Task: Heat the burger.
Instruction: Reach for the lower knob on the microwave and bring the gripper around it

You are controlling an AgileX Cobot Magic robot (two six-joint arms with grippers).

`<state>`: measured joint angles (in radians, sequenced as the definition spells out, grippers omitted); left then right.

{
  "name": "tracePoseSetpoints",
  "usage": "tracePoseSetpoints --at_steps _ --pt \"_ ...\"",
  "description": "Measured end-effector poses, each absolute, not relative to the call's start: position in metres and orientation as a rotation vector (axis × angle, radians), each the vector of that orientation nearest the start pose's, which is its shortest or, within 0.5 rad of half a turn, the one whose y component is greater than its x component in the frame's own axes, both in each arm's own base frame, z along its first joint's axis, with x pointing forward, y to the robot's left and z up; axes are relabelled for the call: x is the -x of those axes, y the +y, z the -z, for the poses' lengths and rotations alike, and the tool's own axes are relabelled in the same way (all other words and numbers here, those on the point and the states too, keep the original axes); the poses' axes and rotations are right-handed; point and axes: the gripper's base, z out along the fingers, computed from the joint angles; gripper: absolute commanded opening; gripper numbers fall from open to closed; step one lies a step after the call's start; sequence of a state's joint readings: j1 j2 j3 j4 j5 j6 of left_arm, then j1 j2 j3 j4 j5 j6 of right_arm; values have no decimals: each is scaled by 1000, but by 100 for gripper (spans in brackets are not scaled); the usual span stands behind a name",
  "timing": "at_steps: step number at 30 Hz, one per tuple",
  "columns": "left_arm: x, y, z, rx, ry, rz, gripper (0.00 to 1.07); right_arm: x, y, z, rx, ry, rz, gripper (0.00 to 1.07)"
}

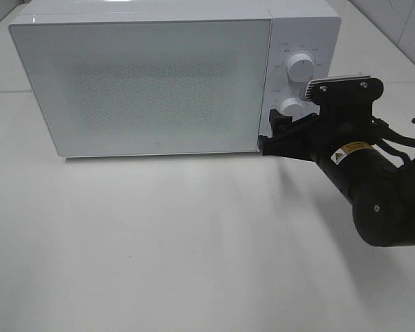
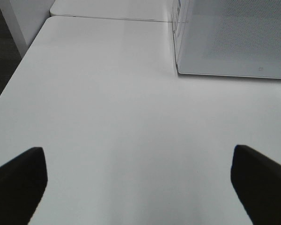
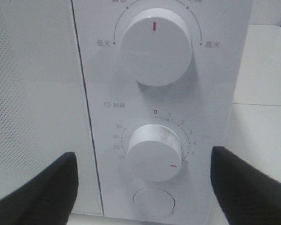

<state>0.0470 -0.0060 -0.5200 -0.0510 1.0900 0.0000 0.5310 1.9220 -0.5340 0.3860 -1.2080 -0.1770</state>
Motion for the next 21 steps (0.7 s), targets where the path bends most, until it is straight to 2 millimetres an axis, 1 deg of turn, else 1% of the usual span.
tracePoseSetpoints --at_steps 6,10,17,21 --pt "9 -5 -280 44 2046 32 101 -289 132 -126 203 1663 -56 76" --pt "9 -5 -280 44 2046 32 101 -297 133 -117 204 1676 -3 76" --pt "9 -5 -280 44 2046 32 101 -304 135 -118 197 1660 1 76" --pt "9 -5 -280 44 2046 32 101 -309 130 -119 180 1657 14 76"
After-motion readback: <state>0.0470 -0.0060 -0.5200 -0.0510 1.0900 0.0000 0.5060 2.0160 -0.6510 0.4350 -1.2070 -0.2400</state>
